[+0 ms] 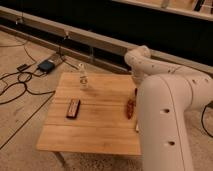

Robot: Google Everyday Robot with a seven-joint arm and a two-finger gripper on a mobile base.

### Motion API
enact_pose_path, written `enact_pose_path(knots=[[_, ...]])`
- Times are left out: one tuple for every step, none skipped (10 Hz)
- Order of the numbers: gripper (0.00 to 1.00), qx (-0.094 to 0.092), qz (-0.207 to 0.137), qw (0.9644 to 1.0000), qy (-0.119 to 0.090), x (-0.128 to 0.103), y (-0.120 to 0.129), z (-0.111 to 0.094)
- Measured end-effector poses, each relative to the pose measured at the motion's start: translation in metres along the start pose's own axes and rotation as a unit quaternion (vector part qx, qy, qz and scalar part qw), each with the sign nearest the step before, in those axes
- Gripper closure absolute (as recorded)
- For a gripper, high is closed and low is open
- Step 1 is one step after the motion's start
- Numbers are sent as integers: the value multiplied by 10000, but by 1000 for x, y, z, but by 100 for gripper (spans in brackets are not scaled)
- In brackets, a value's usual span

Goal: Place the ceramic cup in the ceramic bowl

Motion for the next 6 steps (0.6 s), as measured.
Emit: enact_pose_path(knots=[[37, -10, 0, 10000, 41, -1, 1, 2], [26, -21, 5, 10000, 84, -1, 2, 3], [21, -25, 13, 9999, 119, -2, 3, 4], [20, -24, 21, 9999, 138, -3, 3, 5], [20, -30, 31, 9999, 160, -3, 3, 5], [20, -29, 39, 9998, 180, -3, 2, 5]])
